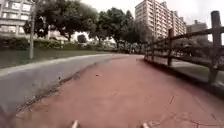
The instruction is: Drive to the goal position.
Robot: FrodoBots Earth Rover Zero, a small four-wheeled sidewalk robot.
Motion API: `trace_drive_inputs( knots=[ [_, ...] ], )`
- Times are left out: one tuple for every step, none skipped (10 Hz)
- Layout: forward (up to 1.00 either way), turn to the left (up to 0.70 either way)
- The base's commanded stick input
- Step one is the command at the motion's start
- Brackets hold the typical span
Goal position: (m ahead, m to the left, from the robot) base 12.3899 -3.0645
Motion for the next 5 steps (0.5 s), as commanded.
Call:
trace_drive_inputs(
  knots=[
    [0.7,0.0],
    [0.7,0.0],
    [0.7,0.0],
    [0.7,0.0],
    [0.7,0.0]
  ],
)
